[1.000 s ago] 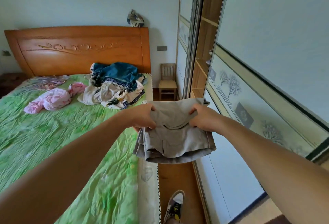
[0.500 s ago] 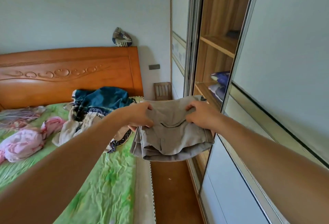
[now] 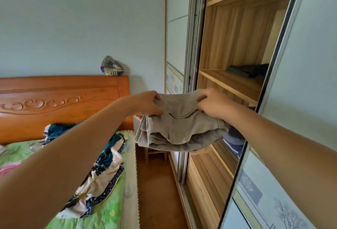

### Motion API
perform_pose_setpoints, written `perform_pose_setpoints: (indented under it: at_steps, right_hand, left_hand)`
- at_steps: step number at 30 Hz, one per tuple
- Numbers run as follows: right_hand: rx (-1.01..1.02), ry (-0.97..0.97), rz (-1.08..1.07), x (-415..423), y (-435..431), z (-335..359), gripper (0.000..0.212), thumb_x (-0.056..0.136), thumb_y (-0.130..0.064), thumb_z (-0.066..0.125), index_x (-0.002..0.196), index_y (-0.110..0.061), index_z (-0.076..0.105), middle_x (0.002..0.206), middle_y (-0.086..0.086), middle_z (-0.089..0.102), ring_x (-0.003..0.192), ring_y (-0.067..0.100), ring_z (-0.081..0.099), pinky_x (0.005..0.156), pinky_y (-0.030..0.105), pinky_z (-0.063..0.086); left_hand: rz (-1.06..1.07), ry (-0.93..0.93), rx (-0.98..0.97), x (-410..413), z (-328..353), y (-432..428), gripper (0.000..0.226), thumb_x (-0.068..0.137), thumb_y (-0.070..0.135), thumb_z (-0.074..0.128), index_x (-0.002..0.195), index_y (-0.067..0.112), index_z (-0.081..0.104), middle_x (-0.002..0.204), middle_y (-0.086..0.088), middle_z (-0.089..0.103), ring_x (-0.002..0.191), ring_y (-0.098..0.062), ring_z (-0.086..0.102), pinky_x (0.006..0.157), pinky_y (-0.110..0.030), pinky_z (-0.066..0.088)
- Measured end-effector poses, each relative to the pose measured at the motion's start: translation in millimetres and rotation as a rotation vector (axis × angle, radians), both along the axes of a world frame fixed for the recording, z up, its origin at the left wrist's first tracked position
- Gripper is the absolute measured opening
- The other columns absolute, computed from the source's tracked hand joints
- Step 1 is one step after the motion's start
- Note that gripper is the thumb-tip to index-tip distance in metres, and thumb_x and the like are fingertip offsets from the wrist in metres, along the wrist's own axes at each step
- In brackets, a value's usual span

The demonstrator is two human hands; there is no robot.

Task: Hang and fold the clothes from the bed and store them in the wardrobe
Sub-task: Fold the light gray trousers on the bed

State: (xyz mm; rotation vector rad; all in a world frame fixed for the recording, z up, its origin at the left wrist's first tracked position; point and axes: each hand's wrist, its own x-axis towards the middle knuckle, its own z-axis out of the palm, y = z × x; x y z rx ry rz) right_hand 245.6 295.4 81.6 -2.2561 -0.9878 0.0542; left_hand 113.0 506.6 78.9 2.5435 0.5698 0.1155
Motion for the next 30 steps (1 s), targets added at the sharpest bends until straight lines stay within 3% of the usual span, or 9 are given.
perform_pose_setpoints:
  at_steps: [4, 7, 11, 17, 27, 30]
  right_hand:
    - [0.053, -0.016, -0.106, 62.5, 48.7, 10.5, 0.02, 0.083, -0.015, 0.06, 0.078, -0.034, 0.065, 0.089, -0.009, 0.067, 0.085, 0.012, 0.062, 0.072, 0.027, 0.051]
    - [0.069, -0.03, -0.191, 110.5, 76.5, 24.3, 0.018, 0.082, -0.014, 0.057, 0.087, -0.022, 0.072, 0.092, 0.001, 0.072, 0.089, 0.021, 0.067, 0.081, 0.037, 0.057]
    - [0.068, -0.038, -0.346, 165.0, 92.1, 52.7, 0.023, 0.086, -0.018, 0.059, 0.102, -0.015, 0.074, 0.102, 0.007, 0.072, 0.086, 0.02, 0.065, 0.083, 0.038, 0.056]
    - [0.038, -0.035, -0.526, 222.6, 86.5, 71.6, 0.028, 0.091, -0.018, 0.06, 0.118, -0.018, 0.068, 0.112, 0.006, 0.067, 0.103, 0.026, 0.063, 0.093, 0.041, 0.054]
    - [0.104, -0.066, -0.775, 317.4, 83.3, 87.7, 0.024, 0.089, -0.012, 0.056, 0.106, -0.005, 0.071, 0.107, 0.017, 0.07, 0.097, 0.034, 0.064, 0.092, 0.047, 0.055]
    - [0.169, -0.053, -0.88, 364.6, 79.6, 95.3, 0.023, 0.09, -0.006, 0.055, 0.106, 0.0, 0.07, 0.106, 0.018, 0.069, 0.101, 0.035, 0.064, 0.093, 0.047, 0.055]
  left_hand:
    - [-0.062, -0.052, 0.04, 88.9, 12.7, 59.2, 0.058, 0.08, 0.034, 0.069, 0.133, 0.029, 0.047, 0.101, 0.01, 0.052, 0.087, -0.013, 0.059, 0.063, -0.023, 0.046]
    - [-0.117, -0.073, 0.088, 157.0, 28.6, 97.4, 0.058, 0.077, 0.035, 0.067, 0.131, 0.03, 0.048, 0.101, 0.01, 0.053, 0.087, -0.012, 0.058, 0.065, -0.025, 0.047]
    - [-0.221, -0.089, 0.078, 242.3, 58.0, 120.7, 0.057, 0.079, 0.034, 0.066, 0.133, 0.03, 0.047, 0.102, 0.012, 0.05, 0.089, -0.01, 0.056, 0.064, -0.024, 0.045]
    - [-0.368, -0.106, 0.052, 334.6, 73.6, 117.2, 0.059, 0.085, 0.031, 0.066, 0.139, 0.028, 0.044, 0.112, 0.004, 0.051, 0.092, -0.012, 0.055, 0.07, -0.027, 0.048]
    - [-0.601, -0.136, 0.0, 480.4, 99.4, 106.5, 0.059, 0.086, 0.03, 0.069, 0.139, 0.026, 0.045, 0.117, -0.001, 0.056, 0.099, -0.021, 0.059, 0.082, -0.035, 0.054]
    - [-0.674, -0.153, 0.002, 543.4, 111.7, 100.1, 0.055, 0.087, 0.027, 0.067, 0.139, 0.029, 0.047, 0.131, -0.006, 0.053, 0.113, -0.027, 0.056, 0.1, -0.045, 0.05]
